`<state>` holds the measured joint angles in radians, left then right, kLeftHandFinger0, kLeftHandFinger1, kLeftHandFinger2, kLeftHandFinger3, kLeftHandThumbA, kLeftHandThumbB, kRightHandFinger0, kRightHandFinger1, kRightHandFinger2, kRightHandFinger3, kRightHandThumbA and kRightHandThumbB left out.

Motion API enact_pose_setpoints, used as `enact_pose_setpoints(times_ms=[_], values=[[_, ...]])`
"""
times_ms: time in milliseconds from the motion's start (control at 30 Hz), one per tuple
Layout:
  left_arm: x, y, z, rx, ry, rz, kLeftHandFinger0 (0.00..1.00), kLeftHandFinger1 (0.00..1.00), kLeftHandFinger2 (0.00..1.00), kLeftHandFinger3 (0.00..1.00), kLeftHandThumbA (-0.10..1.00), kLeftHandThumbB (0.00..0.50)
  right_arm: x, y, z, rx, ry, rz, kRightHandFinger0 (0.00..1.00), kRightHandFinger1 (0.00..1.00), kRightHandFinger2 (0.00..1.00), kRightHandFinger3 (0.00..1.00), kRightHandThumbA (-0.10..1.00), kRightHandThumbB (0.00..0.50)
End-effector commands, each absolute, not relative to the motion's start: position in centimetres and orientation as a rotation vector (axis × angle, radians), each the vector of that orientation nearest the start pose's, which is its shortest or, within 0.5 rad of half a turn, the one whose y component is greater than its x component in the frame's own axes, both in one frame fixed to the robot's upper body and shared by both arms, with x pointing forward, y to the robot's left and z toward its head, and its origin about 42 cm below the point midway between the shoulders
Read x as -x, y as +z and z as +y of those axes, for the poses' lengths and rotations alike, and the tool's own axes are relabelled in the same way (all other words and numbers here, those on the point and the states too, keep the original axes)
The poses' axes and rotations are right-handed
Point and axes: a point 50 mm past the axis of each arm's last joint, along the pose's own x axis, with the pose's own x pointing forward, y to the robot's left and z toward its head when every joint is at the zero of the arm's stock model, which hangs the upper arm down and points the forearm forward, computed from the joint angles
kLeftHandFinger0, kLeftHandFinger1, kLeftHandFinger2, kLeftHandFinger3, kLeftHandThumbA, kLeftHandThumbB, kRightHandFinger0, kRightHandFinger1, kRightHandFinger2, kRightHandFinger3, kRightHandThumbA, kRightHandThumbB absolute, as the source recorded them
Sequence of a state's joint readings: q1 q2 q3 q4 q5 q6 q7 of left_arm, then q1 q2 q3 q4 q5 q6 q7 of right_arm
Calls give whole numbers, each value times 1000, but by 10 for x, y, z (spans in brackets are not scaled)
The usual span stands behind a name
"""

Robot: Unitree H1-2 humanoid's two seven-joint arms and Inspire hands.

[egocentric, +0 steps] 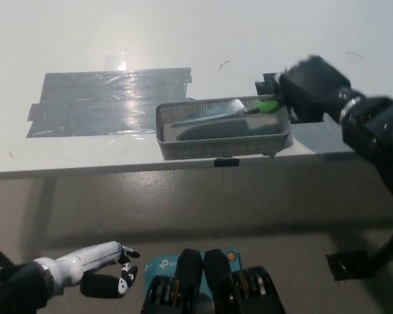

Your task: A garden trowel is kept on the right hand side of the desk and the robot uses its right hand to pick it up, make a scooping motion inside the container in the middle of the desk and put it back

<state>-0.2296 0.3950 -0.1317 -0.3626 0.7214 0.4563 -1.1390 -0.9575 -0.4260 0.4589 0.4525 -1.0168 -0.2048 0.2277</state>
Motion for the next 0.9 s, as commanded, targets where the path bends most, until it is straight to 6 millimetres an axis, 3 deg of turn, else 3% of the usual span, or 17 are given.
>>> enact_pose_setpoints(times_ms=[0,100,133,200,233,300,333,400,500,533,600,667,700,733,767,833,867], values=[[-307,204,264,-1006,-832,450,1000,1000,1000,1000,1000,185,-511,453,-182,1719,234,-883,0,183,543,533,-100,140],[-302,200,264,-1009,-835,462,1000,1000,1000,1000,1000,188,-510,471,-183,1712,205,-897,0,194,549,564,-100,197],[-301,200,264,-1012,-836,461,1000,1000,1000,1000,1000,187,-510,475,-183,1712,189,-905,0,161,517,470,-100,205],[-298,196,264,-997,-837,468,1000,1000,1000,1000,1000,177,-510,482,-182,1696,150,-909,0,147,502,421,-100,178],[-296,196,264,-991,-835,466,1000,1000,1000,1000,1000,172,-510,490,-185,1683,127,-914,0,125,487,390,-100,230],[-295,193,265,-987,-836,472,1000,1000,1000,1000,1000,176,-511,493,-185,1681,118,-904,0,59,408,233,-100,187],[-294,193,265,-983,-835,474,1000,1000,1000,1000,1000,181,-511,496,-186,1683,107,-902,0,51,402,168,-100,200],[-292,191,266,-979,-834,477,1000,1000,1000,1000,1000,185,-512,504,-190,1669,77,-904,0,74,457,185,-100,276],[-292,191,268,-980,-827,476,1000,1000,1000,1000,1000,198,-512,510,-195,1665,35,-873,0,63,438,326,-100,282],[-291,191,269,-976,-826,479,1000,1000,1000,1000,1000,181,-515,503,-203,1663,22,-859,0,86,466,361,-100,346],[-290,190,270,-970,-821,478,1000,1000,1000,1000,1000,178,-516,494,-210,1668,26,-812,0,116,487,381,-100,336],[-288,189,271,-969,-814,481,1000,1000,1000,1000,1000,191,-520,478,-221,1671,21,-770,0,44,380,251,-100,240],[-288,189,271,-967,-814,481,1000,1000,1000,1000,1000,192,-521,479,-220,1671,21,-771,0,15,352,160,-100,232],[-286,189,272,-973,-807,487,1000,1000,1000,1000,1000,189,-524,465,-228,1681,19,-692,0,1,340,230,-100,105],[-284,188,273,-968,-807,489,1000,1000,1000,1000,1000,184,-526,453,-236,1674,13,-654,0,0,339,112,-100,73],[-281,187,274,-960,-800,490,1000,1000,1000,1000,1000,183,-528,441,-243,1670,15,-599,0,32,401,61,-100,60],[-280,186,275,-958,-797,486,1000,1000,1000,1000,1000,179,-530,431,-251,1655,1,-567,0,54,421,79,-100,105]])
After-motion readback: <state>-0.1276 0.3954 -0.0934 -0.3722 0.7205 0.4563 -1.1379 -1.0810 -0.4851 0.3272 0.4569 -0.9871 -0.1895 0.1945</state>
